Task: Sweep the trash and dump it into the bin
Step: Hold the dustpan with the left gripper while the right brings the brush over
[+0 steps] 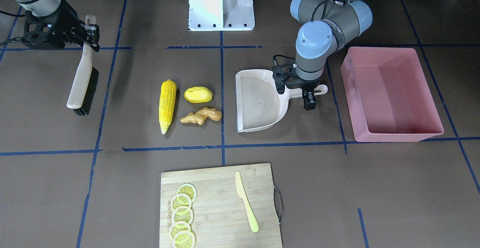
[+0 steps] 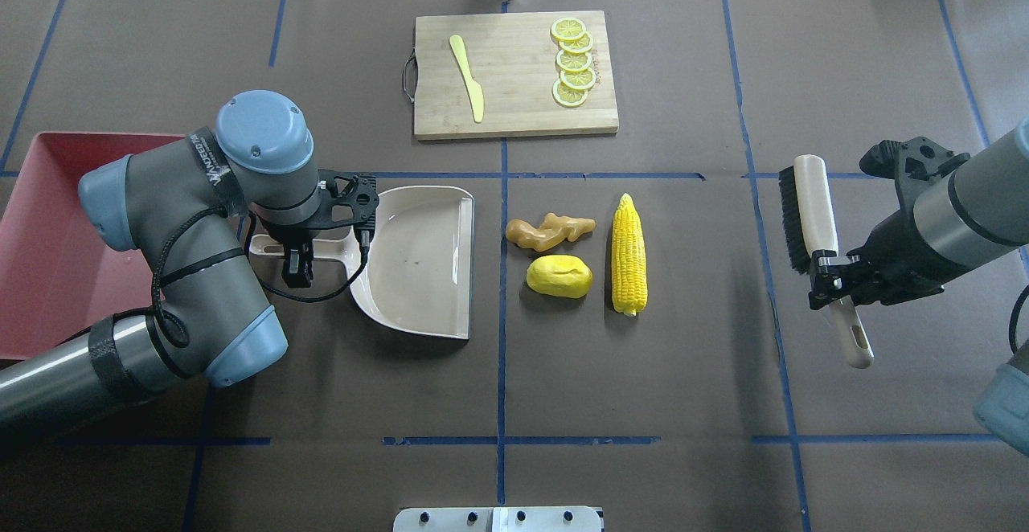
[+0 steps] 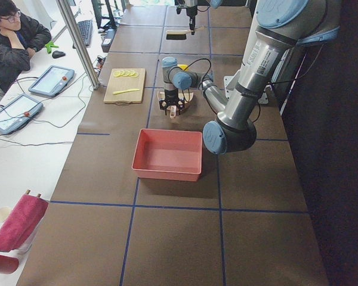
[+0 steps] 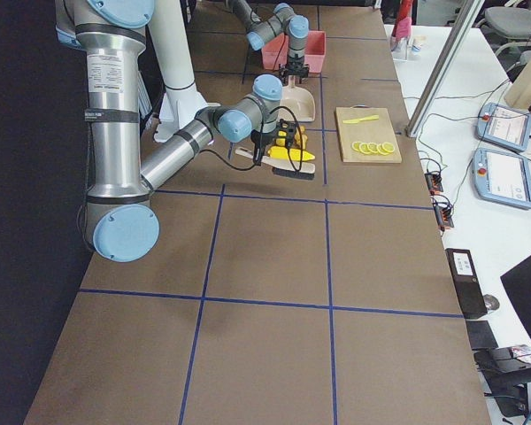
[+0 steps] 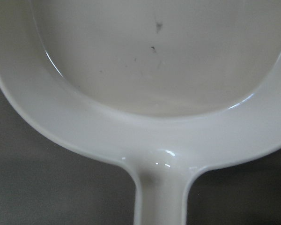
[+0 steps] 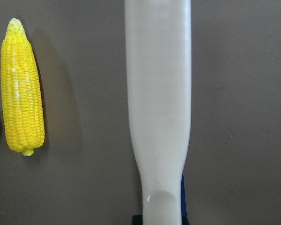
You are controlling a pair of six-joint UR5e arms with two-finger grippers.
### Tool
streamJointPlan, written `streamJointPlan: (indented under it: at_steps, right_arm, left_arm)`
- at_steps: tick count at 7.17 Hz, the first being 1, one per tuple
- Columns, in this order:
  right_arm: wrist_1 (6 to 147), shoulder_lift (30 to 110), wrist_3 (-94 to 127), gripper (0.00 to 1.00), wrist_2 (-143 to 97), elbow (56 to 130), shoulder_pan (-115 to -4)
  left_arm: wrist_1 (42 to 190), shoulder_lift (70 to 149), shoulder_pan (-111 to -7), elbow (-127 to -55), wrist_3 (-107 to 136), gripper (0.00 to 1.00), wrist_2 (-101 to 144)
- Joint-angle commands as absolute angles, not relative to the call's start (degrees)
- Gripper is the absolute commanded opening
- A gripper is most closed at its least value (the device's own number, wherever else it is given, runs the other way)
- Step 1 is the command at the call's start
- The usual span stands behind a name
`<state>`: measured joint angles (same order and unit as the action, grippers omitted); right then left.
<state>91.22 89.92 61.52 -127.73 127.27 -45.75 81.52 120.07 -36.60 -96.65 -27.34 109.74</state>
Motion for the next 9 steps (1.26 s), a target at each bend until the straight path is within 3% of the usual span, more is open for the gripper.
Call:
streamJointPlan:
  at_steps: [1, 9]
  right_arm:
    - [91.2, 89.9, 61.5, 0.0, -127.7, 127.3, -45.8]
    - [91.2, 88.6, 61.5, 0.0, -126.3, 124.6, -41.2]
  left_arm:
    - [81.2, 120.0, -37.0, -96.3, -26.8, 0.08, 107.4]
    - [77.3, 121.5, -36.6, -97.6, -26.5, 0.02, 107.8]
